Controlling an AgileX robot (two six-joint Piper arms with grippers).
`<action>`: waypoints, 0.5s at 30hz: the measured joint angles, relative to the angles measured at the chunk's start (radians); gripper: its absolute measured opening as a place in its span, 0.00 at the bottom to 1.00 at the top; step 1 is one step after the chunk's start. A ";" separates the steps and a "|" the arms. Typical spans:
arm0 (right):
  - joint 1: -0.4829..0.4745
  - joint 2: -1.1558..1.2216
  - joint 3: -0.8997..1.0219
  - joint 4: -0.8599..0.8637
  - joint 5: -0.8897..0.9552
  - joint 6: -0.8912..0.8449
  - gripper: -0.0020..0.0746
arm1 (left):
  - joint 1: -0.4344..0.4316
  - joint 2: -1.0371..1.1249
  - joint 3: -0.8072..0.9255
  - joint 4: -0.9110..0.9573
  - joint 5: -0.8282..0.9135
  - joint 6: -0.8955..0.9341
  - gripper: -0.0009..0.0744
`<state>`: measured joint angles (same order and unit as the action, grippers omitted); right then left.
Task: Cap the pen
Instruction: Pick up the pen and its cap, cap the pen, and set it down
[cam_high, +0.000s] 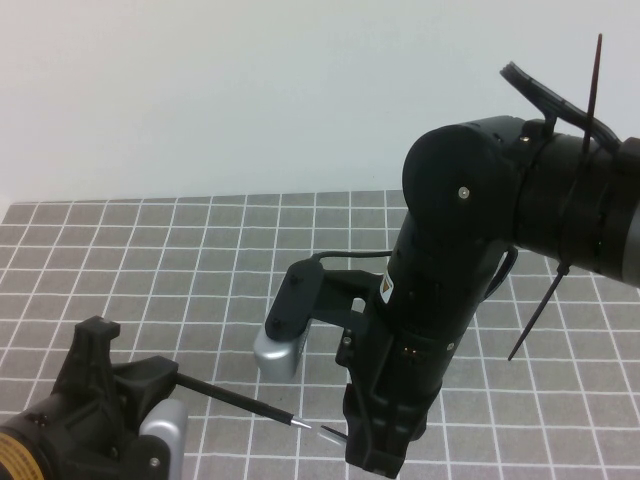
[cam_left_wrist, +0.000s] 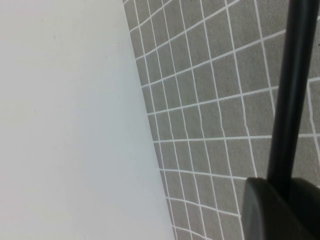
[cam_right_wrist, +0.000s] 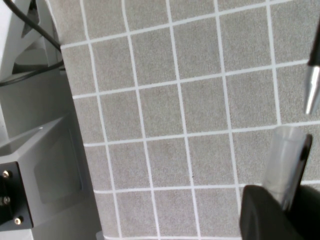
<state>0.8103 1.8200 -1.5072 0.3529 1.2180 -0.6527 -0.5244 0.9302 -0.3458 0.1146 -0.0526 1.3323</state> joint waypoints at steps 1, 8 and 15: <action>0.000 0.000 0.000 0.000 0.000 0.000 0.15 | 0.000 0.000 0.000 0.000 -0.002 0.000 0.01; 0.000 0.000 0.000 0.000 0.000 -0.005 0.15 | 0.000 0.000 0.000 0.000 -0.022 0.000 0.01; 0.000 0.000 0.000 0.002 0.000 -0.005 0.15 | -0.002 0.000 0.000 0.000 -0.022 0.000 0.01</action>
<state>0.8103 1.8200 -1.5072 0.3548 1.2180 -0.6574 -0.5262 0.9302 -0.3458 0.1146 -0.0743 1.3323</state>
